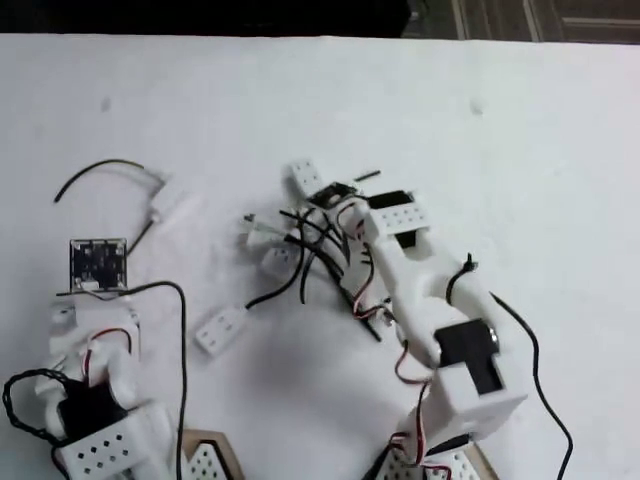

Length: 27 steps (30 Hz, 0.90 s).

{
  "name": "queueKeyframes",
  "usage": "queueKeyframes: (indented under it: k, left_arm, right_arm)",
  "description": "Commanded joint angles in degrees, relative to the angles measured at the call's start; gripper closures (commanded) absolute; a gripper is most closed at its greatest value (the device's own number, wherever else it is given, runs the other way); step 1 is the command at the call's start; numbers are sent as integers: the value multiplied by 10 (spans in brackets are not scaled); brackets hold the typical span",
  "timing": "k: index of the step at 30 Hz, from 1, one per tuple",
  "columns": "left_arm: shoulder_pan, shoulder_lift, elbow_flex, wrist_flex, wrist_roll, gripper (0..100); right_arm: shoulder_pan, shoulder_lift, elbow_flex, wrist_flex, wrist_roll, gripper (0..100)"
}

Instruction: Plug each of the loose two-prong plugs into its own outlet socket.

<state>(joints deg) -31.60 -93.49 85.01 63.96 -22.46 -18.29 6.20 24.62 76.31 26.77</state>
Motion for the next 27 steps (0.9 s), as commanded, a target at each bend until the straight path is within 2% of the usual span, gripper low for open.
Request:
queueKeyframes:
  k: [1, 15, 25, 27]
  left_arm:
    - [6, -5, -1, 2, -3, 976]
    - [5, -5, 11, -3, -4, 976]
    - [5, -5, 11, -3, -4, 976]
    - [7, -5, 7, -3, -1, 976]
  right_arm:
    - [1, -109, -27, 49, 0, 981]
    - [6, -469, -71, 147, -5, 981]
    - [5, -605, -143, 194, -6, 982]
    - [1, -618, -142, 192, -29, 982]
